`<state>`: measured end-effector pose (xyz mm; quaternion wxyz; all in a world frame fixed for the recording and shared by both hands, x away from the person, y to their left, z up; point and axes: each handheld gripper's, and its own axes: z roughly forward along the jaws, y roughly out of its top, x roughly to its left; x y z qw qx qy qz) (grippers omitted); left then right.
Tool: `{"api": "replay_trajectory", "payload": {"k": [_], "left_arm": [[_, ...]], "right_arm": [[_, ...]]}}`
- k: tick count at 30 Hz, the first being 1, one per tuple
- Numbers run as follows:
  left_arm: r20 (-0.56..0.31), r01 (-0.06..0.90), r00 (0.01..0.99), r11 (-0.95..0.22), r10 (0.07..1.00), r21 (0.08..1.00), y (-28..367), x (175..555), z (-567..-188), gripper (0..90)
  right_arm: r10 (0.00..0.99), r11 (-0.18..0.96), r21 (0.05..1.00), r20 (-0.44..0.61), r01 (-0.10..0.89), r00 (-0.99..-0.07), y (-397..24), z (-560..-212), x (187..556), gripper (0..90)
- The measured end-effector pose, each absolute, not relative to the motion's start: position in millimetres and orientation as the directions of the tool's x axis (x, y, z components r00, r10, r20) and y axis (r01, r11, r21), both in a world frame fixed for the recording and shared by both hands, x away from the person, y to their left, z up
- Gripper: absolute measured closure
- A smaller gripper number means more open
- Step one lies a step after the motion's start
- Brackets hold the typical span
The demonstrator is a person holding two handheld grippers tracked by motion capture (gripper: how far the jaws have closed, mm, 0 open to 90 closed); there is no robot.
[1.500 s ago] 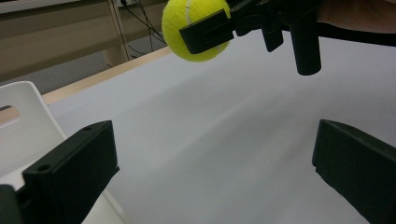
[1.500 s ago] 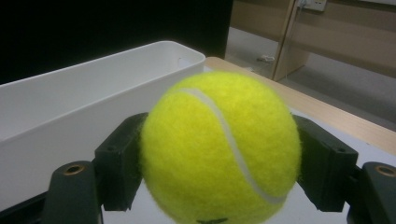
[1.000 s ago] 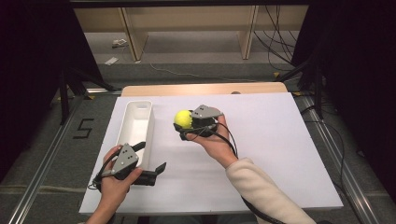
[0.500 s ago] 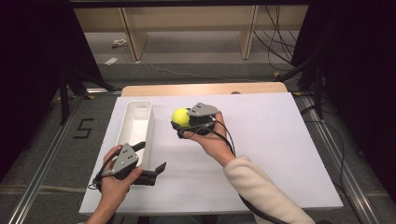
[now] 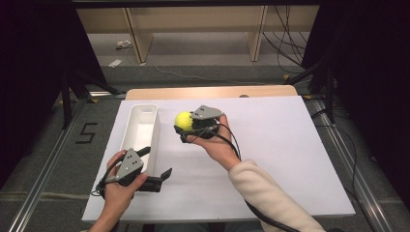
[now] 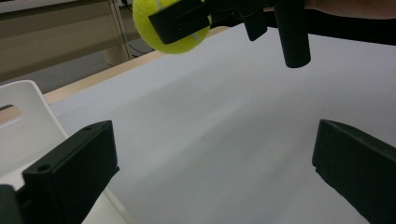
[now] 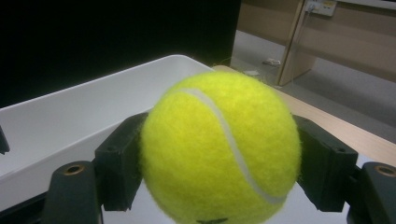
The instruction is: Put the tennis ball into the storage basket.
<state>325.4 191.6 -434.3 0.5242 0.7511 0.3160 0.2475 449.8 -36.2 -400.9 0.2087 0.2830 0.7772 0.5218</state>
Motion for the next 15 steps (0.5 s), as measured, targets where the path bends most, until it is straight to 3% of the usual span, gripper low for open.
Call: {"api": "replay_trajectory", "payload": {"k": [15], "left_arm": [[0.040, 0.215, 0.677, -0.250, 0.735, 0.944, 191, 326, -435, 0.0]], "right_arm": [[0.645, 0.308, 0.924, -0.029, 0.226, -0.764, -25, -403, 452, 26.9]]}}
